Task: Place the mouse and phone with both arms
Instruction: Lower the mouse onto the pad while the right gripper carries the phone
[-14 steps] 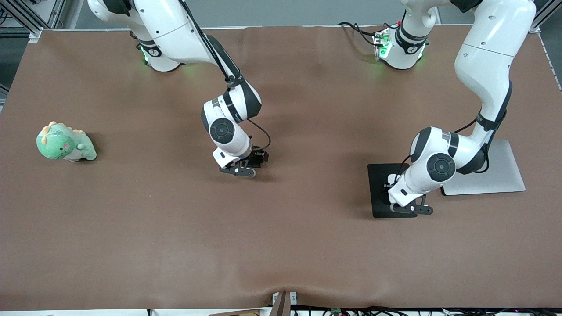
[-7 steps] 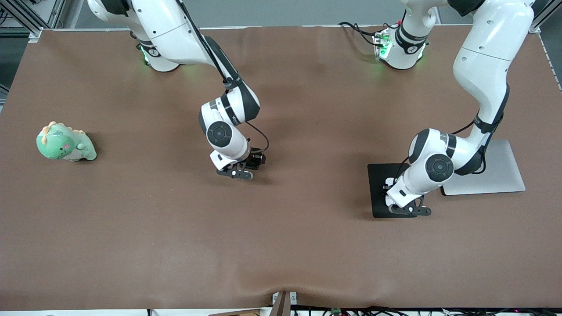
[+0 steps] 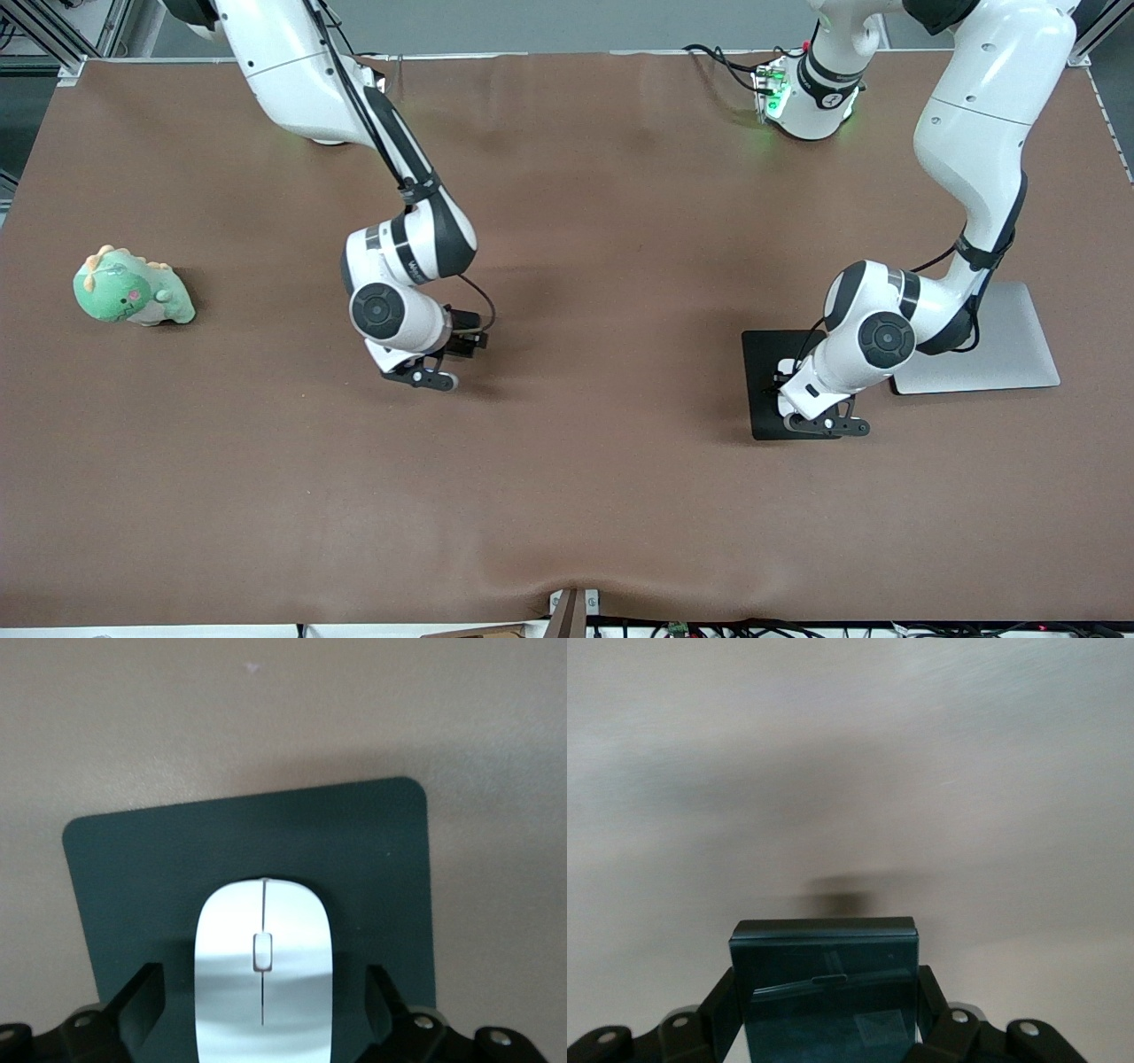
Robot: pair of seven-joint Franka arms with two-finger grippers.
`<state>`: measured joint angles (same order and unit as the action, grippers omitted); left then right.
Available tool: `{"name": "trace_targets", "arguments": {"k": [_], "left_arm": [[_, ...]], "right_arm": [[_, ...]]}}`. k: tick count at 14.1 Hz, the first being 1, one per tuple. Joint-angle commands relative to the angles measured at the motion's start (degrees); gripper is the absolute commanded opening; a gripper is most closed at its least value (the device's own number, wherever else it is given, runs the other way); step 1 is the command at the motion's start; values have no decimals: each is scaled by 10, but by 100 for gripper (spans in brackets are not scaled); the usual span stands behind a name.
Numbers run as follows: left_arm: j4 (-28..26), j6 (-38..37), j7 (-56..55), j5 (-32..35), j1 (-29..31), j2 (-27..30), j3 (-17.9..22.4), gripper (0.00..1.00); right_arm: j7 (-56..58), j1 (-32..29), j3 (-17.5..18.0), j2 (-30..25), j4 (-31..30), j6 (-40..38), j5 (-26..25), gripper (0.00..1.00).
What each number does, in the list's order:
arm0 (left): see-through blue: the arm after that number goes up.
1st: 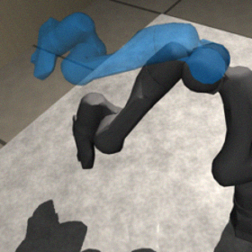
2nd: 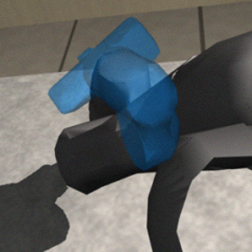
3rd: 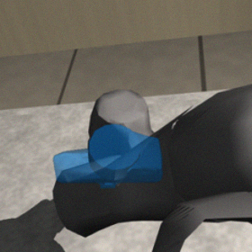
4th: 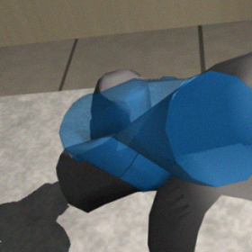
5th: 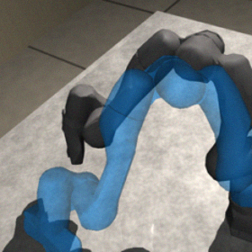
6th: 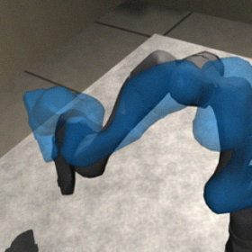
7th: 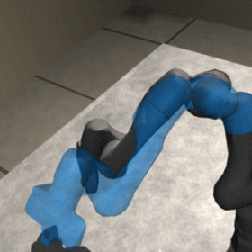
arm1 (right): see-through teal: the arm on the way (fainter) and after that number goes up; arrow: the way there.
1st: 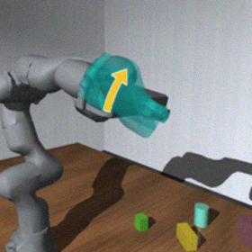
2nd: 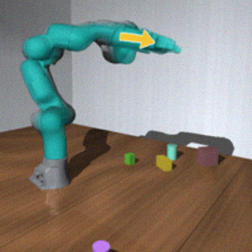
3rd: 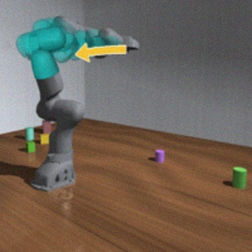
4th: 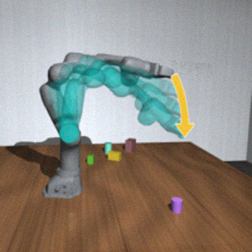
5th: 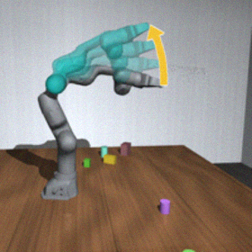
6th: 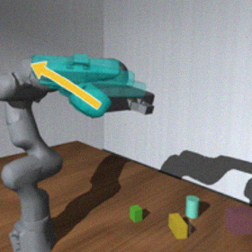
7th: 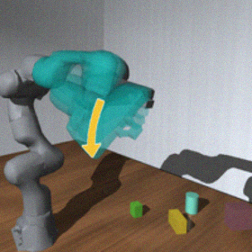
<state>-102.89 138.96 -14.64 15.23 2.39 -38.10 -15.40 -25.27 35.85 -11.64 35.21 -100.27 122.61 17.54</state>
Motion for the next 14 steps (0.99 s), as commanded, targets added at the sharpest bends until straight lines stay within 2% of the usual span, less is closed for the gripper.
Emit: {"name": "trace_targets", "arguments": {"k": [1, 4, 8, 12, 14], "left_arm": [[-3, -33, -13, 17, 4, 36, -3, 100], [2, -116, -6, 17, 6, 84, -5, 100], [14, -235, 0, 6, 8, 145, -11, 100], [101, -376, 0, -37, 6, 175, -18, 100], [147, -434, 1, -46, 6, 181, -20, 100]], "right_arm": [[72, -20, -31, -28, -9, -49, -15, 0], [117, -61, -48, -39, -29, -71, -15, 0], [223, -104, -65, -63, -95, 10, -16, 0], [305, -145, -80, -63, -115, 19, -17, 0], [342, -152, -102, -64, -125, 20, -17, 0]]}}
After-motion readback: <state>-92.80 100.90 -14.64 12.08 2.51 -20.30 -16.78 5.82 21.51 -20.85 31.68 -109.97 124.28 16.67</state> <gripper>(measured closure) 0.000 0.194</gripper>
